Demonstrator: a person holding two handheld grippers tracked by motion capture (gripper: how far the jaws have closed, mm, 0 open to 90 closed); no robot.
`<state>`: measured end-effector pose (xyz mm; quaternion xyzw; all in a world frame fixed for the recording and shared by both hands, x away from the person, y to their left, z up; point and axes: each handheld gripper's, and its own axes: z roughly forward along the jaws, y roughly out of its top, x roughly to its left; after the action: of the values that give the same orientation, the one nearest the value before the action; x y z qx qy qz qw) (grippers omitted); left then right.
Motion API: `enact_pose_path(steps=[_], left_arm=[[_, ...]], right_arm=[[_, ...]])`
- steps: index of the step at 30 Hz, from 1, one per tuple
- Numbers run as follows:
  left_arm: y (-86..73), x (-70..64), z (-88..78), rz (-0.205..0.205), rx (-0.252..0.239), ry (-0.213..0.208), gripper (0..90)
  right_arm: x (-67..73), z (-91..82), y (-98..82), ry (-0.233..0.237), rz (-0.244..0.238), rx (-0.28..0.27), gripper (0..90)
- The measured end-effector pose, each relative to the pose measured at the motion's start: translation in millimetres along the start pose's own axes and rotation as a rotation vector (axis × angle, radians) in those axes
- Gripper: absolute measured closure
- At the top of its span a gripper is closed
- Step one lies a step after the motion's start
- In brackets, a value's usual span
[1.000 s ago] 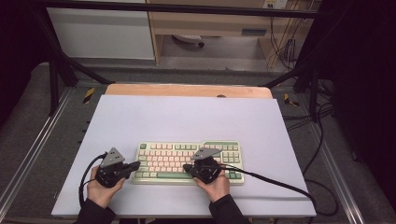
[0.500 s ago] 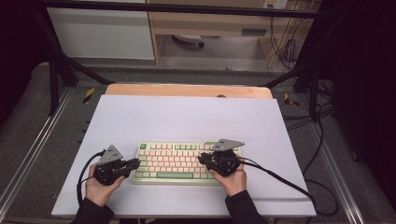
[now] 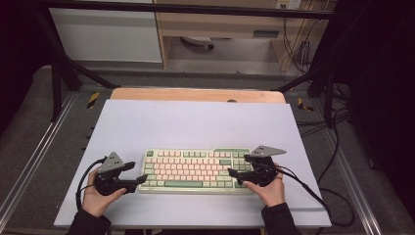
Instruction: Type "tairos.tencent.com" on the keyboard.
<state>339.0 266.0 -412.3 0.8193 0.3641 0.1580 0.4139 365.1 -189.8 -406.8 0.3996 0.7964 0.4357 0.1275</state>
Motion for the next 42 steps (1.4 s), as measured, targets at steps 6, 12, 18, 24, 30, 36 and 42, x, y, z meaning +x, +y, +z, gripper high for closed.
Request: enact_pose_path(steps=[6,12,18,24,30,36,42], left_arm=[[-6.0,4.1,-2.0,-0.006,0.023,0.010,7.7],[-15.4,6.5,-3.4,0.005,0.035,0.014,3.5],[-27.7,12.2,-10.2,-0.010,0.033,0.015,3.5],[-36.4,14.4,-12.9,-0.014,0.027,0.019,4.5],[-40.1,14.1,-7.7,-0.011,0.046,0.017,4.7],[-41.4,13.6,-6.7,-0.008,0.050,0.015,4.7],[-41.6,13.4,-5.9,-0.005,0.055,0.014,4.7]], right_arm=[[-14.4,-12.7,-13.5,-0.012,-0.002,-0.014,5.6],[-21.8,-18.2,-26.9,-0.021,-0.015,0.016,1.7],[-28.2,-24.6,-42.0,-0.028,-0.020,0.030,0.5],[-33.7,-32.6,-56.1,-0.043,-0.029,0.041,0.5],[-37.5,-36.7,-66.1,-0.025,-0.020,0.034,0.5],[-38.9,-39.2,-70.3,-0.024,-0.030,0.039,0.5],[-41.5,-41.7,-71.5,-0.014,-0.024,0.025,0.5]])
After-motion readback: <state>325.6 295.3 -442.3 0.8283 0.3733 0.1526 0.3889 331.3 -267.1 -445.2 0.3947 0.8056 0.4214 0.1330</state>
